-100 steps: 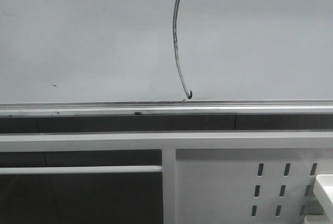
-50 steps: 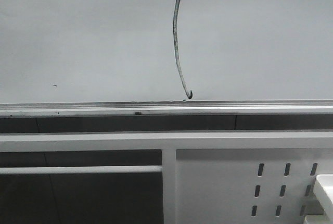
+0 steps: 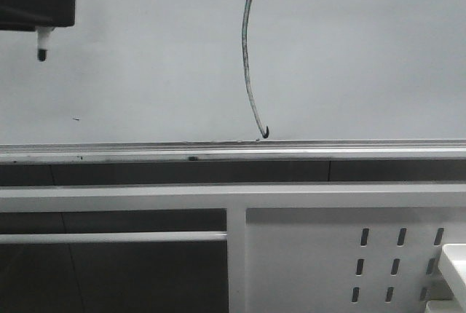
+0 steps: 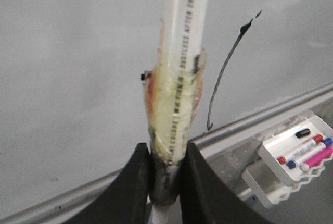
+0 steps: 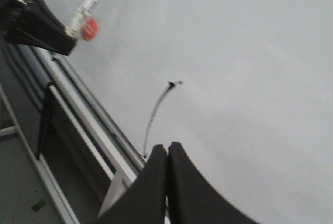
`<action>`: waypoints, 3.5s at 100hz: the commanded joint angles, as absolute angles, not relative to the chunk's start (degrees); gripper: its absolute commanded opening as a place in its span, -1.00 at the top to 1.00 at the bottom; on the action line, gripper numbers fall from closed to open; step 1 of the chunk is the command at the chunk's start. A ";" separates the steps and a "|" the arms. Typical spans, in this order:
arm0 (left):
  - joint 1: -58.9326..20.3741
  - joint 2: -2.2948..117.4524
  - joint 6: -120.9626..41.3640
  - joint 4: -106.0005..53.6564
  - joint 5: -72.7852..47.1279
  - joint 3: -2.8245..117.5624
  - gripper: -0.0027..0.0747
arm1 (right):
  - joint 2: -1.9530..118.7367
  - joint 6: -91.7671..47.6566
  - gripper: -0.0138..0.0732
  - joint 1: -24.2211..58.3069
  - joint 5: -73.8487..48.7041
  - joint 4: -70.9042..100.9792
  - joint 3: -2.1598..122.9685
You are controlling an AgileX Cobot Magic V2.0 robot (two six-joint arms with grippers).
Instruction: Write number 1 on whiteboard
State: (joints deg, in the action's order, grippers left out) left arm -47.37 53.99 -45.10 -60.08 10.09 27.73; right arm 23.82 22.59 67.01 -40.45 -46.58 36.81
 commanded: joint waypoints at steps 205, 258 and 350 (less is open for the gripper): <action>-46.94 78.99 -24.03 -53.98 19.75 47.00 0.07 | 6.72 40.25 0.79 67.20 -44.07 -52.82 22.90; -47.04 74.18 -24.14 -53.77 14.94 44.81 -0.19 | 6.72 40.25 0.80 67.20 -43.96 -50.93 22.90; -47.15 31.57 -44.28 -54.98 2.61 32.15 0.98 | 6.72 40.25 0.80 67.20 -38.26 -49.97 22.90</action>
